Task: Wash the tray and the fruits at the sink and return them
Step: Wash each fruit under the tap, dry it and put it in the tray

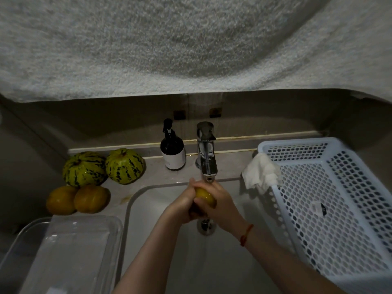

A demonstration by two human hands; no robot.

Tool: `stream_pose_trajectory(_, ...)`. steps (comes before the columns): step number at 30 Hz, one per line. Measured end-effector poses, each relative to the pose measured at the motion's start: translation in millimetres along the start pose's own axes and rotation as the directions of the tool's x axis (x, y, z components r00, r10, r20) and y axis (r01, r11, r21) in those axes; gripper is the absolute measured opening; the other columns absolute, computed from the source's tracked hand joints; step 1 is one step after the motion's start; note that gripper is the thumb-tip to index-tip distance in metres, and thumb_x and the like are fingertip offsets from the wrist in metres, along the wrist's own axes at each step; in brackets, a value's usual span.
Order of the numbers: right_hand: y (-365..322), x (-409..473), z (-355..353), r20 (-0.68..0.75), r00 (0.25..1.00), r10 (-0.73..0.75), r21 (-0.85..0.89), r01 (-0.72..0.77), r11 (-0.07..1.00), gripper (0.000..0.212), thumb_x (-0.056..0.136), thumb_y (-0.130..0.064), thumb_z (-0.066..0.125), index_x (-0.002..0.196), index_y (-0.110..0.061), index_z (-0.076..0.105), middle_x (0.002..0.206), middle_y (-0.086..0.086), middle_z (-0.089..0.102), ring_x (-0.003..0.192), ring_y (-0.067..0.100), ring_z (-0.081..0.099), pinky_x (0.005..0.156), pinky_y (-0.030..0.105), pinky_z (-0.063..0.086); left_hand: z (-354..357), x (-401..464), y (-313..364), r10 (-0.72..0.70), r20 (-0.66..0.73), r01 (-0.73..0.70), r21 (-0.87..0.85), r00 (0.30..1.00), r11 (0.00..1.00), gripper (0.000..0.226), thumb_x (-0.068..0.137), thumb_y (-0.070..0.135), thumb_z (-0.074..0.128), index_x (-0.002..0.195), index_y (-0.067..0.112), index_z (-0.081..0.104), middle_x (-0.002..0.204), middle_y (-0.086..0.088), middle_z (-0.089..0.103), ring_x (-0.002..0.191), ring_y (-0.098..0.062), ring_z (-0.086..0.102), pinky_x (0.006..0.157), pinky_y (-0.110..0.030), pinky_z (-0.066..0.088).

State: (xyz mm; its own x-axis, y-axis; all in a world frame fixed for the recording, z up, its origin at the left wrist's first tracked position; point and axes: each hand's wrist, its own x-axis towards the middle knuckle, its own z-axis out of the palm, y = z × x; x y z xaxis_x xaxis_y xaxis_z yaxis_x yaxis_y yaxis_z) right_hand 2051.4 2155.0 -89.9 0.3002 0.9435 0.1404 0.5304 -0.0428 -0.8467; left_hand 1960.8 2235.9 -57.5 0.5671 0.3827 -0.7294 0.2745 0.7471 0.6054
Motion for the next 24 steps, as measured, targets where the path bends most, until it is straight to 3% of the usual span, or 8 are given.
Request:
stream_pose_trajectory(3, 2, 15, 2, -0.027, 0.925, 0.379, 0.180, -0.368, 0.912, 0.020, 0.088, -0.038, 0.060, 0.099, -0.021, 0.060, 0.095, 0.003, 0.060, 0.095, 0.019, 0.059, 0.076, 0.025, 0.048, 0, 1, -8, 0.048, -0.044, -0.033, 0.293, 0.998, 0.956, 0.063, 0.094, 0.063, 0.015, 0.087, 0.013, 0.051, 0.059, -0.004, 0.058, 0.040, -0.007, 0.044, 0.040, -0.015, 0.035)
stream_pose_trajectory(5, 3, 32, 3, -0.114, 0.805, 0.583, 0.192, -0.558, 0.808, 0.016, 0.089, -0.029, 0.060, 0.093, -0.014, 0.056, 0.081, -0.002, 0.054, 0.094, 0.022, 0.058, 0.075, 0.027, 0.044, 5, 1, -17, 0.105, -0.075, -0.073, 0.350, 0.992, 0.934, 0.060, 0.096, 0.059, 0.011, 0.089, 0.014, 0.050, 0.068, -0.007, 0.063, 0.048, -0.009, 0.048, 0.045, -0.017, 0.037)
stream_pose_trajectory(8, 0, 49, 5, -0.093, 0.676, 0.731, 0.248, -0.695, 0.675, 0.021, 0.091, -0.027, 0.057, 0.096, -0.007, 0.054, 0.091, 0.006, 0.055, 0.093, 0.024, 0.054, 0.084, 0.036, 0.046, 9, 5, -25, 0.360, -0.142, -0.293, 0.351, 0.922, 0.889, 0.039, 0.099, 0.048, 0.022, 0.110, 0.016, 0.042, 0.097, -0.009, 0.058, 0.081, -0.016, 0.058, 0.066, -0.021, 0.048)
stream_pose_trajectory(11, -22, 50, 2, 0.302, 0.423, 0.854, 0.566, -0.801, 0.196, 0.031, 0.092, -0.037, 0.048, 0.104, -0.009, 0.056, 0.113, 0.017, 0.057, 0.105, 0.034, 0.055, 0.085, 0.047, 0.049, 7, 4, -22, 0.542, -0.140, -0.449, 0.411, 0.829, 0.793, 0.028, 0.098, 0.033, 0.042, 0.124, 0.025, 0.035, 0.123, -0.008, 0.041, 0.106, -0.024, 0.051, 0.077, -0.031, 0.052)
stream_pose_trajectory(13, -29, 48, 3, 0.428, 0.407, 0.807, 0.663, -0.748, 0.025, 0.039, 0.092, -0.040, 0.046, 0.115, -0.010, 0.054, 0.118, 0.019, 0.055, 0.108, 0.034, 0.053, 0.085, 0.048, 0.048, 9, 3, -18, 0.562, -0.153, -0.454, 0.438, 0.813, 0.776, 0.019, 0.097, 0.027, 0.047, 0.115, 0.028, 0.045, 0.117, -0.004, 0.044, 0.100, -0.021, 0.050, 0.074, -0.030, 0.051)
stream_pose_trajectory(16, -31, 41, 7, 0.336, 0.528, 0.780, 0.732, -0.667, 0.136, 0.041, 0.095, -0.041, 0.046, 0.128, -0.016, 0.047, 0.126, 0.017, 0.050, 0.115, 0.035, 0.050, 0.093, 0.051, 0.047, 12, 5, -8, 0.519, -0.214, -0.406, 0.410, 0.828, 0.817, 0.013, 0.099, 0.029, 0.042, 0.107, 0.025, 0.052, 0.110, -0.004, 0.046, 0.098, -0.024, 0.049, 0.084, -0.040, 0.051)
stream_pose_trajectory(21, -27, 6, 3, 0.090, 0.858, 0.505, 0.372, -0.499, 0.783, 0.026, 0.097, -0.037, 0.044, 0.121, -0.031, 0.039, 0.114, 0.009, 0.055, 0.086, 0.014, 0.059, 0.056, 0.016, 0.052, 12, 13, 9, 0.319, -0.293, -0.189, 0.397, 0.902, 0.898, 0.032, 0.102, 0.031, 0.027, 0.090, 0.016, 0.052, 0.116, -0.019, 0.055, 0.107, -0.035, 0.052, 0.097, -0.050, 0.044)
stream_pose_trajectory(24, -14, -3, -6, 0.008, 0.894, 0.447, 0.284, -0.431, 0.857, 0.035, 0.094, -0.041, 0.049, 0.128, -0.039, 0.038, 0.105, -0.001, 0.054, 0.087, 0.014, 0.060, 0.066, 0.028, 0.059, 19, 17, 15, 0.246, -0.266, -0.105, 0.451, 0.932, 0.886, 0.029, 0.102, 0.033, 0.026, 0.109, 0.015, 0.046, 0.115, -0.016, 0.050, 0.103, -0.032, 0.050, 0.084, -0.042, 0.045)
